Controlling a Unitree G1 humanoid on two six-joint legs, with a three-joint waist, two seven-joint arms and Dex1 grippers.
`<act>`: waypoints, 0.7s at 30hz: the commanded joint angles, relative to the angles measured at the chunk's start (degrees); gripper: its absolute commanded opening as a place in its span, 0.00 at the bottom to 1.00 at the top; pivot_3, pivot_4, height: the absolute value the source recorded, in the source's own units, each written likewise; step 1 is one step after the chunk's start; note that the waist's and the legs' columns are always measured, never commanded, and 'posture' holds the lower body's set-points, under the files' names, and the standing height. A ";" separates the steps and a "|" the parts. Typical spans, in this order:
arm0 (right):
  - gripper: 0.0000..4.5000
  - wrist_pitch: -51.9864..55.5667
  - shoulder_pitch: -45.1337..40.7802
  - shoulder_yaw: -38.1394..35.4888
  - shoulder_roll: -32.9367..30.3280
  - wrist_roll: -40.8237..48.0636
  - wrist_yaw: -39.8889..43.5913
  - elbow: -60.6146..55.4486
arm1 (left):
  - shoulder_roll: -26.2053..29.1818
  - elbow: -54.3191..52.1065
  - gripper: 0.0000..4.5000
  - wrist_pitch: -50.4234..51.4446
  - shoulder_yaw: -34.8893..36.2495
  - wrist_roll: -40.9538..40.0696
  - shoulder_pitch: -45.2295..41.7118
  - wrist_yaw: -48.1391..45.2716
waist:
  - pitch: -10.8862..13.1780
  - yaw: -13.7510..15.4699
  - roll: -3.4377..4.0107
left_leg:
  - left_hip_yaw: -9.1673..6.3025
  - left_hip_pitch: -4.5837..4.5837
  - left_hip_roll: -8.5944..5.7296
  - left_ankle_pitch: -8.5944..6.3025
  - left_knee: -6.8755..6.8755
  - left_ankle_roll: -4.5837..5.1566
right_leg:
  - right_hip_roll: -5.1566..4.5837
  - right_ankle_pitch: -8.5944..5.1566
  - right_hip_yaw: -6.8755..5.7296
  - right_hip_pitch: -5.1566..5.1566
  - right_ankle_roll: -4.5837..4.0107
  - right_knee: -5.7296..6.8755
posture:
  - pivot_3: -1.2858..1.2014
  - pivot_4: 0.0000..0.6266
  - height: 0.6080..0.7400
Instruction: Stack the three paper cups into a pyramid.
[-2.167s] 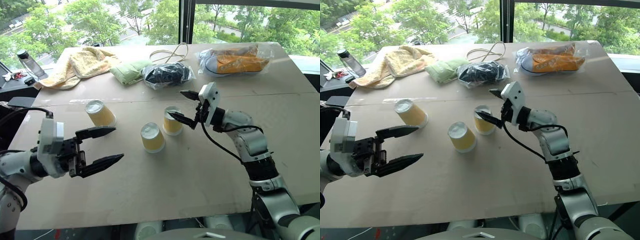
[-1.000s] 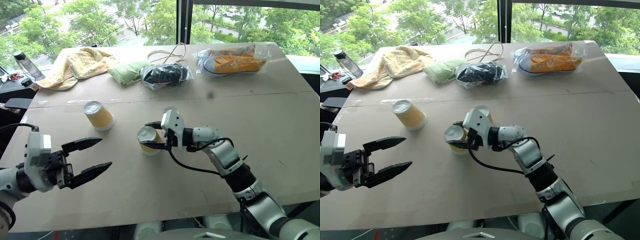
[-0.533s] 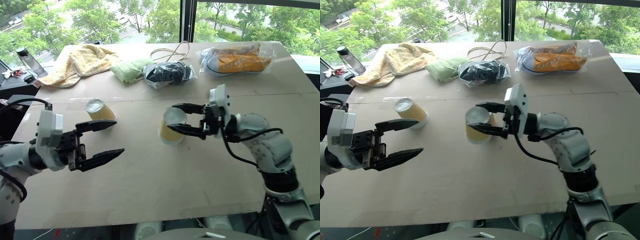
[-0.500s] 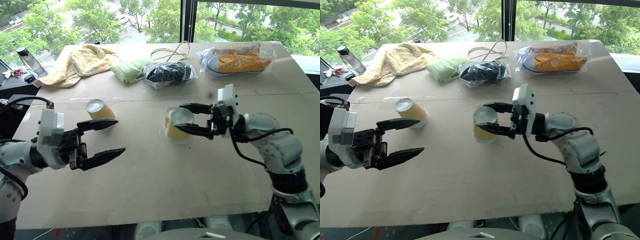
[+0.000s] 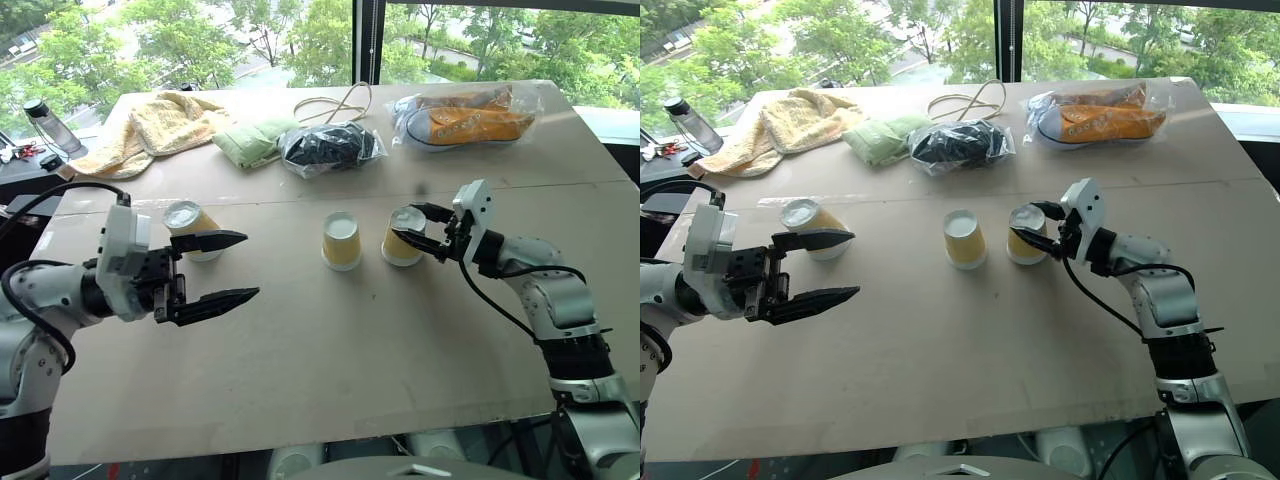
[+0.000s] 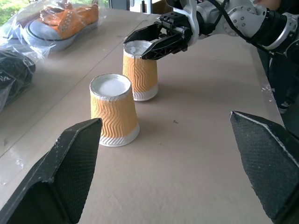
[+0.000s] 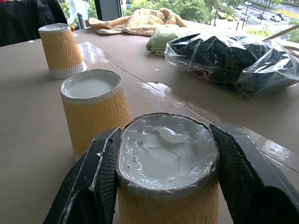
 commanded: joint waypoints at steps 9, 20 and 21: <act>0.48 -3.04 -1.25 2.92 2.02 -1.49 1.19 -1.33 | 0.65 -0.03 1.00 -1.20 1.37 0.43 -0.59 -1.27 | -0.01 0.16 0.00 | 0.00 0.01 0.01 0.00 0.01 -0.01 | -0.01 0.00 -0.01 0.00 0.00 0.04 | 0.52 0.24 1.00; 0.77 1.20 -0.95 3.31 1.79 -0.13 1.73 -3.24 | 0.22 0.02 1.00 -1.61 0.94 0.57 -0.84 -1.14 | -0.01 0.09 -0.01 | -0.01 0.02 0.01 0.00 0.03 -0.01 | 0.00 0.00 -0.02 0.00 0.00 0.06 | 0.52 0.24 1.00; 0.88 1.40 -1.01 3.26 1.82 0.02 1.71 -3.25 | 0.15 0.03 1.00 -1.71 0.93 0.64 -0.77 -1.09 | -0.01 0.09 -0.01 | 0.00 0.02 0.01 0.00 0.03 -0.01 | 0.00 0.00 -0.02 0.00 0.00 0.06 | 0.52 0.24 1.00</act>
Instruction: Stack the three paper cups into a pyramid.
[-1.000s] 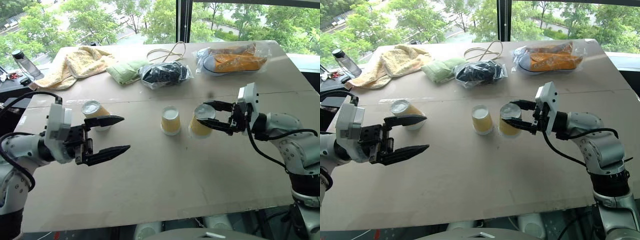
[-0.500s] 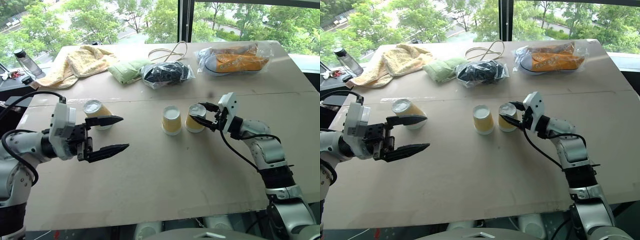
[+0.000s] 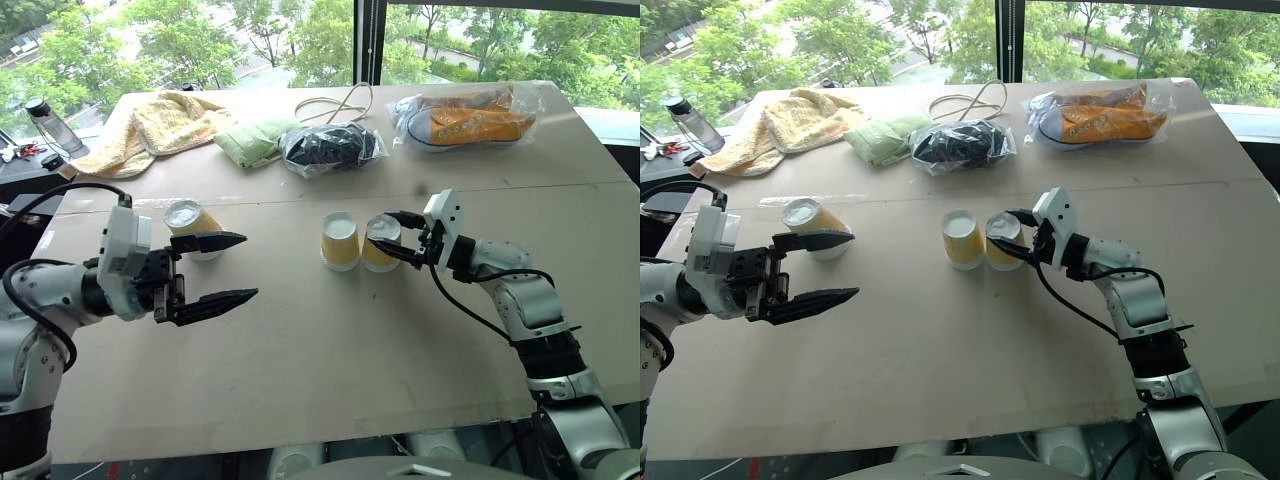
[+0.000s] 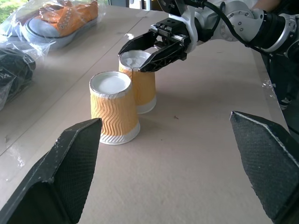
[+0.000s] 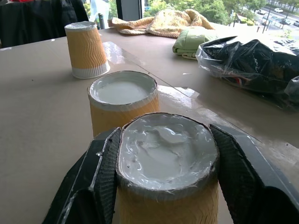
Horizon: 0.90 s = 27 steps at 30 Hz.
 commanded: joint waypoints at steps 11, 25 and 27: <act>0.99 5.12 3.36 -6.57 -4.71 9.76 3.17 -10.26 | -6.97 -4.97 1.00 -2.00 5.48 -0.98 5.02 8.52 | -0.01 0.20 -0.01 | 0.00 -0.04 0.00 0.00 0.01 0.00 | -0.05 0.00 0.00 0.00 0.01 -0.02 | 0.52 0.24 1.00; 0.99 5.36 7.81 -16.96 -13.75 23.95 12.87 -18.00 | -25.65 -1.89 1.00 -11.05 7.16 13.17 5.38 42.06 | -0.07 1.57 -0.08 | -0.15 0.20 -0.04 -0.01 0.13 0.02 | -0.11 0.01 0.05 0.34 0.02 0.03 | 0.52 0.24 1.00; 0.99 4.51 7.83 -17.22 -13.44 24.29 12.86 -18.06 | -27.93 -0.02 1.00 -13.91 4.40 16.95 3.21 44.67 | -0.08 1.80 -0.08 | -0.16 0.13 -0.06 -0.01 0.27 0.02 | -0.14 0.02 0.03 0.35 0.02 0.03 | 0.52 0.24 1.00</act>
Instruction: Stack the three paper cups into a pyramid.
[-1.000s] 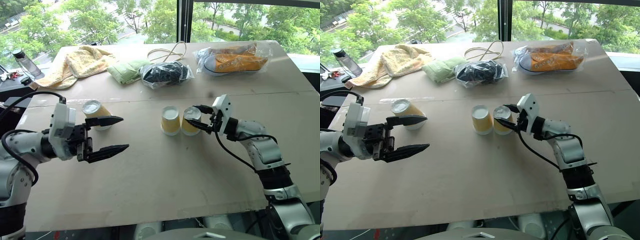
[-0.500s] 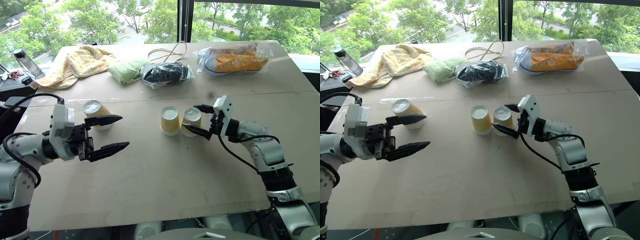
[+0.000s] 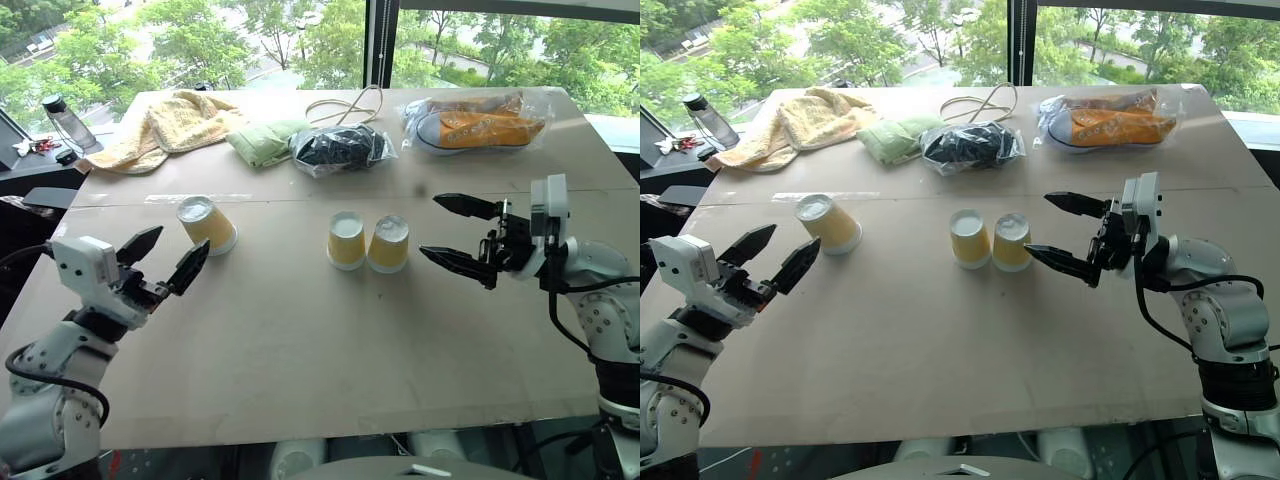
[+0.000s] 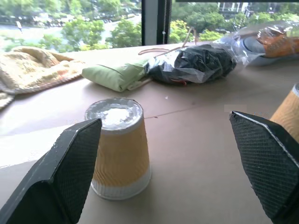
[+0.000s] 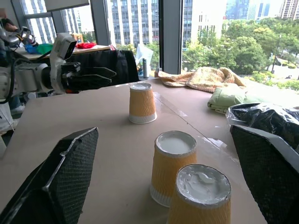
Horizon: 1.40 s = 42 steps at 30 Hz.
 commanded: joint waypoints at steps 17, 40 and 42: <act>0.99 -3.72 2.37 -2.15 0.88 3.32 -1.33 -4.33 | -0.35 23.46 1.00 -14.59 -8.49 14.21 -15.35 8.63 | -0.01 0.16 -0.03 | -0.08 -0.12 0.03 -0.01 0.22 0.01 | 0.03 0.01 -0.25 0.01 0.01 0.04 | 0.52 0.24 1.00; 1.00 -7.96 5.73 -2.73 -0.15 2.86 1.48 -1.97 | 1.16 25.65 0.50 -14.08 -13.17 10.72 -24.93 3.77 | -0.01 0.26 -0.03 | -0.16 -0.20 0.03 -0.01 0.31 0.01 | -0.01 0.01 -0.50 0.02 0.02 0.07 | 0.52 0.24 1.00; 1.00 -7.99 5.69 -3.17 -0.25 3.26 1.35 -1.84 | 1.44 23.53 0.50 -11.22 -14.80 9.51 -27.07 2.17 | -0.01 0.44 -0.03 | -0.19 -0.24 0.03 0.00 0.38 0.01 | 0.00 0.01 -0.53 0.02 0.02 0.09 | 0.52 0.24 1.00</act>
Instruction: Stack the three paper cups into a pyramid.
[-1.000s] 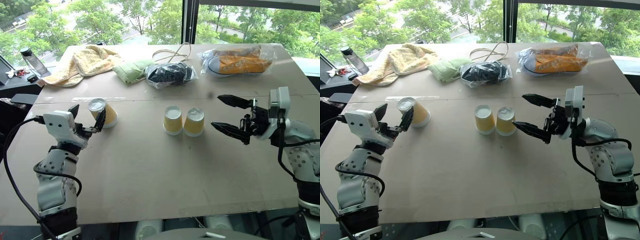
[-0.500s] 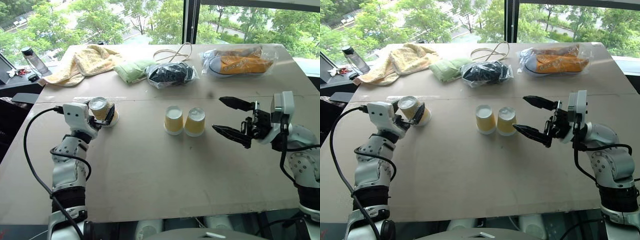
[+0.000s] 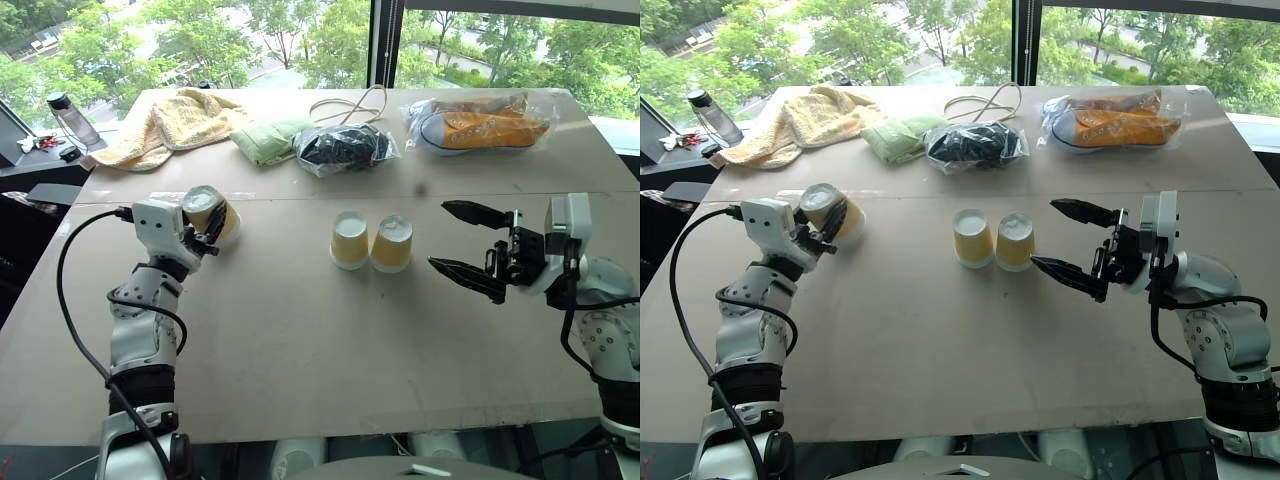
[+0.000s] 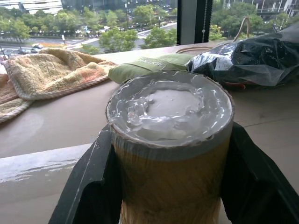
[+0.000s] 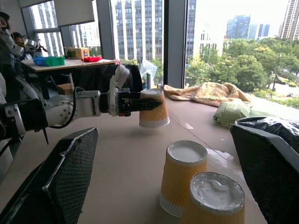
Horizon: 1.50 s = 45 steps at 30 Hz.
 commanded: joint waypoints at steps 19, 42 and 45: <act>1.00 -1.29 8.89 -8.97 -3.08 1.88 -2.44 -3.95 | -0.63 -7.83 0.50 23.42 -25.47 -10.67 -26.50 -31.78 | 0.04 0.68 0.09 | 0.03 0.08 -0.07 -0.01 0.15 0.02 | 0.34 0.00 0.12 0.11 0.00 -0.02 | 0.52 0.24 1.00; 1.00 -2.32 13.50 -9.78 -3.03 0.88 -5.65 -5.72 | -2.72 -0.92 0.50 19.90 -27.53 -2.69 -30.88 -35.43 | 0.05 0.80 0.11 | -0.01 0.08 -0.10 -0.02 0.19 0.04 | 0.33 -0.01 0.12 0.16 0.00 -0.04 | 0.52 0.24 1.00; 1.00 -2.42 13.48 -9.50 -2.88 0.76 -5.76 -5.67 | -2.33 -2.14 0.50 21.54 -26.73 -4.09 -30.45 -35.83 | 0.05 0.80 0.11 | -0.01 0.07 -0.10 -0.02 0.19 0.04 | 0.33 -0.01 0.11 0.16 0.00 -0.04 | 0.52 0.24 1.00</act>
